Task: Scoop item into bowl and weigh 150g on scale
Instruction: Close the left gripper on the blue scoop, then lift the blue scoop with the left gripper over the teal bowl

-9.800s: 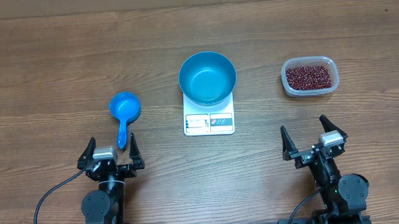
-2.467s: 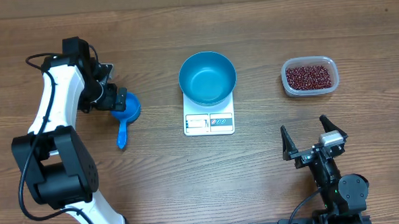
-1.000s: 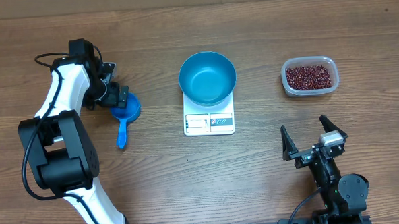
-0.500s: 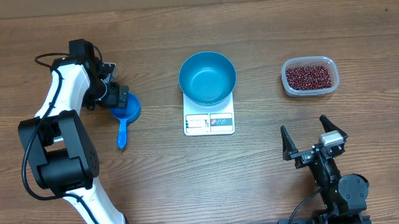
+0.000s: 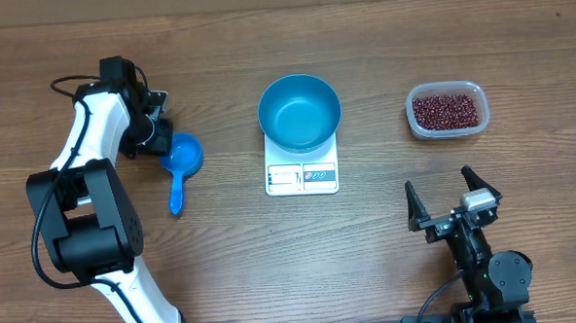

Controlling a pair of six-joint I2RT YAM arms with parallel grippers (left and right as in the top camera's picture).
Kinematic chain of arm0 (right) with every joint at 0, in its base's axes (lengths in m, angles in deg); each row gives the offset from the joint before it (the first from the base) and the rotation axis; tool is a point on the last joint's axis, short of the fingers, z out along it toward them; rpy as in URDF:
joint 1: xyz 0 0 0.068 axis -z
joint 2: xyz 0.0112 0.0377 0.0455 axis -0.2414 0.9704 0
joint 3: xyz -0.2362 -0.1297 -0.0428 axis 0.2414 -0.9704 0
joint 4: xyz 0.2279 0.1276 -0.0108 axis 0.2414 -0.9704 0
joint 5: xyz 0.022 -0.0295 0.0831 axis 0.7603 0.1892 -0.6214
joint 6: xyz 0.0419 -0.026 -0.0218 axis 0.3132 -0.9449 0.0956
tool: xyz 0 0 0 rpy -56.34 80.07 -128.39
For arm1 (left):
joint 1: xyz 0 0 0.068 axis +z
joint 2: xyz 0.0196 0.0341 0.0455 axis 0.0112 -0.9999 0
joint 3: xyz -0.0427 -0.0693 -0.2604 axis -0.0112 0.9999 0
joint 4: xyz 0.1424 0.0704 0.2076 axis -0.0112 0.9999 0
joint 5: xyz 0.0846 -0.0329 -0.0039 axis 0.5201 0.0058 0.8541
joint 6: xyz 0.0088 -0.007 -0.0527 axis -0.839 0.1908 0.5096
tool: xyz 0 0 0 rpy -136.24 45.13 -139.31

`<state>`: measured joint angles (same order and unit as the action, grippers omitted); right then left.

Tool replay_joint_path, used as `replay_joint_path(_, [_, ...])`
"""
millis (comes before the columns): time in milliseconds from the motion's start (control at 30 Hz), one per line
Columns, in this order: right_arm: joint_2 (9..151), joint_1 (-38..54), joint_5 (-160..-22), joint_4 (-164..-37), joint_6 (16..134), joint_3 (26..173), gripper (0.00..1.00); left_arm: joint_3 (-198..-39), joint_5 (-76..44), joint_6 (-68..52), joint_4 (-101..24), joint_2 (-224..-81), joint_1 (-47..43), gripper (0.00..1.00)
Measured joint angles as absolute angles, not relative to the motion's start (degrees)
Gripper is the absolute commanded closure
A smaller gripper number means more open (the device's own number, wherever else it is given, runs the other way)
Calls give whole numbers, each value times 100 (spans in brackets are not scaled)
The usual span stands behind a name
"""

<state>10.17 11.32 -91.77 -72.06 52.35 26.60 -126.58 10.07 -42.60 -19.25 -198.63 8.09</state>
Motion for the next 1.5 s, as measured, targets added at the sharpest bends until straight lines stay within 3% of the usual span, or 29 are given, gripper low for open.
replay_joint_path(67, [1017, 1132, -9177, -7206, 5230, 2660, 0, -12656, 1007, -4265, -1925, -19863, 809, 88])
replay_joint_path(133, [1017, 1132, -9177, -7206, 5233, 2660, 0, -12656, 1007, -4278, -1931, -19863, 809, 96])
replay_joint_path(900, [1017, 1132, -9177, -7208, 5235, 2660, 0, -12737, 1007, -4280, -1678, -19870, 809, 96])
replay_joint_path(1500, [1017, 1132, -9179, -7204, 5235, 2660, 0, -15819, 380, -3924, 678, -19885, 581, 96])
